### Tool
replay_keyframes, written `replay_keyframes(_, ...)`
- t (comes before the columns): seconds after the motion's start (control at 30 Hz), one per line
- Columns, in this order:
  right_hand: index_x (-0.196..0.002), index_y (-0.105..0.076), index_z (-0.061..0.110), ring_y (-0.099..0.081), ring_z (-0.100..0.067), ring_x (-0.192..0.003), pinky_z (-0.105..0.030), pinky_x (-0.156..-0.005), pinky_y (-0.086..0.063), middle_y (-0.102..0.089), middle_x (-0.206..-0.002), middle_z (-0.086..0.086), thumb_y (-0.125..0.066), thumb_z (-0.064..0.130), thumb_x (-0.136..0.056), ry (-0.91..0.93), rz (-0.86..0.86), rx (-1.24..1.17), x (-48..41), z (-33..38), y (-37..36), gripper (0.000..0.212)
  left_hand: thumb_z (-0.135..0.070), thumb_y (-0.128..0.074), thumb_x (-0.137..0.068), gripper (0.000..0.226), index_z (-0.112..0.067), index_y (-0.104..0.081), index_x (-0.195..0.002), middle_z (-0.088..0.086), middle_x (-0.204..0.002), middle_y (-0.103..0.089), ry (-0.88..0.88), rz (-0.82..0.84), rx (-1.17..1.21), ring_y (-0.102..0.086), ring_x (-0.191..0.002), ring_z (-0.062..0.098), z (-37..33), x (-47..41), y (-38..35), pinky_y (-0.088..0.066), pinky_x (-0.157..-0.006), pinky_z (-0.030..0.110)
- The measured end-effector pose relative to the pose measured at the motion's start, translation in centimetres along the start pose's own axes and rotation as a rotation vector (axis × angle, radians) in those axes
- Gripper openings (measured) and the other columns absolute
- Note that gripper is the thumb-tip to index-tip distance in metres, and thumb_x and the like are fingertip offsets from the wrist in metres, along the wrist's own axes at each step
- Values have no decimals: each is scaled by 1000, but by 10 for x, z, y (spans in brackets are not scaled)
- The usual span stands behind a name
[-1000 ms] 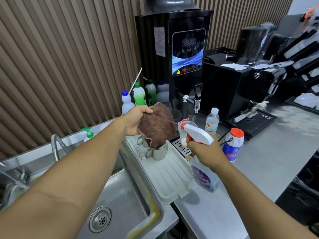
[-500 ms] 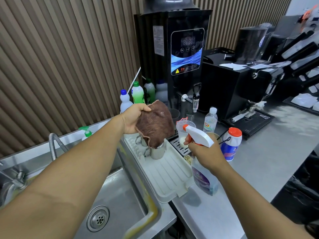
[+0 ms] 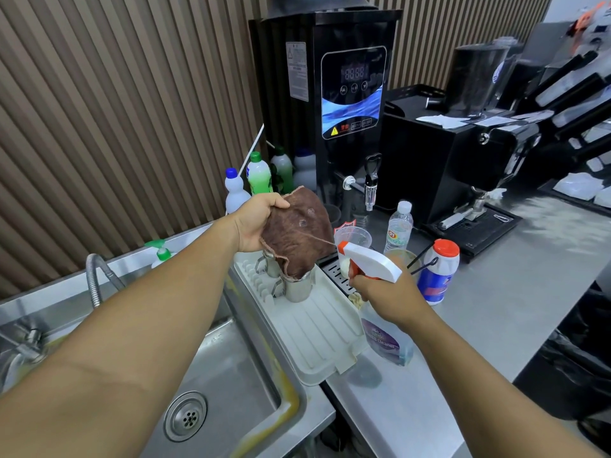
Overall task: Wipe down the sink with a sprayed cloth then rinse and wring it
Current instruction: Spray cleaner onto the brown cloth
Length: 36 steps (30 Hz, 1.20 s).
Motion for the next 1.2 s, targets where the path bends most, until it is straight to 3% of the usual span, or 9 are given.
replay_keyframes(0.07, -74, -70, 20, -48, -11, -59, -25, -56, -43, -56, -63, 1, -62, -7, -80, 8, -8, -36, 1, 3, 0, 29, -25, -40, -93, 34, -9, -63, -112, 12, -98, -71, -4, 5, -4, -69, -86, 29, 0, -2, -2, -55, -79, 38)
replay_keyframes(0.13, -81, -70, 9, -47, -10, -57, -22, -55, -43, -57, -63, 3, -63, -4, -81, 15, -5, -74, 2, 6, -1, 16, -26, -41, -93, 34, -9, -64, -110, 12, -98, -72, -3, 7, -13, -69, -86, 29, 0, -3, -3, -54, -83, 39)
replay_keyframes(0.2, -78, -69, 13, -46, -9, -57, -21, -55, -41, -56, -62, 4, -61, -8, -82, 3, -10, -67, 2, 4, 0, 23, -27, -41, -92, 34, -9, -64, -108, 12, -96, -72, 2, 7, -16, -69, -86, 29, 0, -4, -3, -52, -85, 40)
replay_keyframes(0.33, -80, -59, -7, -46, -16, -61, -31, -58, -39, -50, -64, -11, -62, -6, -81, -3, -38, 5, -2, -1, 5, 3, -26, -42, -90, 35, -8, -62, -112, 12, -97, -72, 5, 11, -8, -69, -86, 28, 0, -5, -3, -54, -84, 39)
replay_keyframes(0.5, -79, -70, 20, -52, -12, -61, -30, -61, -47, -64, -74, -9, -60, 11, -72, -9, -19, -40, 1, 0, 4, 15, -26, -41, -91, 34, -10, -65, -109, 12, -99, -72, -11, 14, -3, -69, -87, 28, -3, -4, -4, -53, -85, 40)
replay_keyframes(0.6, -77, -63, 4, -51, -26, -59, -45, -57, -46, -58, -74, -23, -62, 15, -72, -45, -71, 21, 1, -13, 10, 12, -26, -42, -91, 35, -9, -64, -112, 12, -101, -71, -12, 16, -2, -68, -89, 29, -4, -3, -3, -53, -86, 40)
replay_keyframes(0.73, -79, -62, 3, -57, -46, -70, -56, -59, -50, -60, -76, -23, -63, 26, -68, -89, -143, 47, 2, -27, 21, 26, -26, -40, -92, 36, -10, -61, -117, 12, -102, -71, -23, 29, 14, -69, -89, 28, -6, -1, -4, -55, -84, 39)
replay_keyframes(1.03, -100, -66, 1, -56, -28, -62, -44, -58, -48, -61, -75, -22, -61, 23, -67, -117, -162, 76, 6, -34, 25, 40, -27, -43, -89, 38, -9, -60, -118, 13, -105, -69, -43, 30, 7, -66, -94, 30, -9, -2, -4, -53, -88, 41)
replay_keyframes(1.2, -91, -66, -1, -50, -15, -59, -38, -57, -44, -60, -72, -19, -64, 10, -73, -100, -103, 54, 10, -32, 22, 22, -26, -45, -87, 36, -11, -62, -115, 13, -106, -69, -59, 25, 6, -65, -95, 31, -9, -5, -4, -52, -89, 42)
Point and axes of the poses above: each hand's wrist, its own x-axis away from the middle knuckle, its own y-axis out of the back of the hand, z = x × y, the point moved 8 cm from there along -x, towards the middle knuckle
